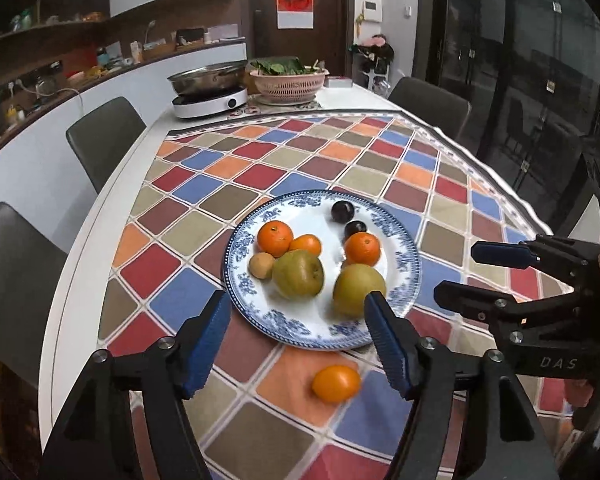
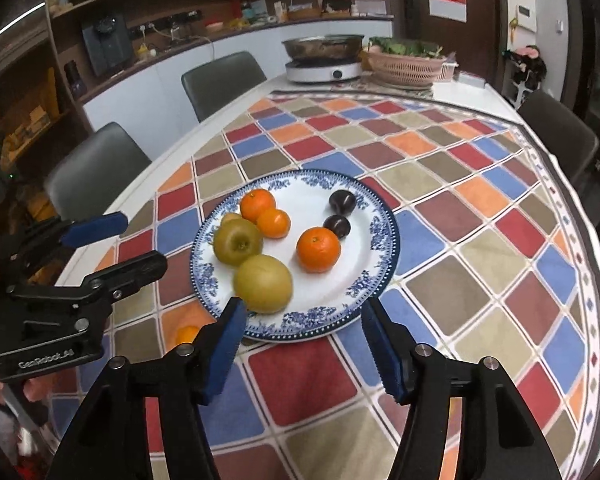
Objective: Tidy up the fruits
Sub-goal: 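Carry both pears over the plate and open both tools to release them, then grasp a mandarin with the left tool while the right tool grasps a kiwi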
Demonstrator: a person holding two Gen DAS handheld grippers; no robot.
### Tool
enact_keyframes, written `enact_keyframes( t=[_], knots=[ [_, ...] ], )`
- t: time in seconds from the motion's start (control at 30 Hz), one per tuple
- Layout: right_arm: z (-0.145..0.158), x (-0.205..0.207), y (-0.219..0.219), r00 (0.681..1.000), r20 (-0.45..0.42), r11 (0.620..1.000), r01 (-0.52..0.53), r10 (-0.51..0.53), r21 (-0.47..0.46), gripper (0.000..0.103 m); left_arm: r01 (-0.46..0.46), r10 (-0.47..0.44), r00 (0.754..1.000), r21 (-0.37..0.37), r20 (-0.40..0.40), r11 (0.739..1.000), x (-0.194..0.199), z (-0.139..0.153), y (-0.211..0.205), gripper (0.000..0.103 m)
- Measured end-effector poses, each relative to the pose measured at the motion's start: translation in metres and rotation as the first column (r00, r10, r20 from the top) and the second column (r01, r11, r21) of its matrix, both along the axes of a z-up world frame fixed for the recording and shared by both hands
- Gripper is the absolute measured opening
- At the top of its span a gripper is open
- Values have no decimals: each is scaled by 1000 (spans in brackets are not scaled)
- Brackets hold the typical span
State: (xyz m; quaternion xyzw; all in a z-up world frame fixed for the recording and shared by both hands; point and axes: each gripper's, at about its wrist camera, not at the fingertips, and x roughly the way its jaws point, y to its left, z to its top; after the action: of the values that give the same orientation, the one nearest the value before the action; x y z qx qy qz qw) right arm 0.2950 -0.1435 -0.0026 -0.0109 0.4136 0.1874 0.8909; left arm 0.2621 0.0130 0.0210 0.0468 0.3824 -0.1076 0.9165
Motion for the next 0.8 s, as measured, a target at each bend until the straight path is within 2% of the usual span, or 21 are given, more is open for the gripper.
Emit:
enact_keyframes(
  t=[0.1, 0.3, 0.5, 0.73, 0.8],
  knots=[
    [8, -12, -4, 1000, 24, 1000, 4, -4, 9, 73, -12, 12, 1000, -6, 15, 1000, -13, 6, -2, 73],
    [15, -38, -10, 997, 67, 999, 36, -35, -15, 73, -41, 41, 999, -10, 29, 999, -39, 9, -4, 75],
    [13, -56, -19, 995, 82, 997, 60, -56, -39, 73, -68, 67, 997, 30, 33, 997, -61, 3, -9, 81],
    [4, -67, -37, 986, 77, 987, 154, -150, -38, 73, -91, 93, 995, 47, -42, 995, -63, -16, -15, 82],
    [-1, -66, -45, 978, 49, 979, 202, -201, -25, 73, -97, 100, 993, 49, -59, 994, -62, -20, -16, 82]
  ],
)
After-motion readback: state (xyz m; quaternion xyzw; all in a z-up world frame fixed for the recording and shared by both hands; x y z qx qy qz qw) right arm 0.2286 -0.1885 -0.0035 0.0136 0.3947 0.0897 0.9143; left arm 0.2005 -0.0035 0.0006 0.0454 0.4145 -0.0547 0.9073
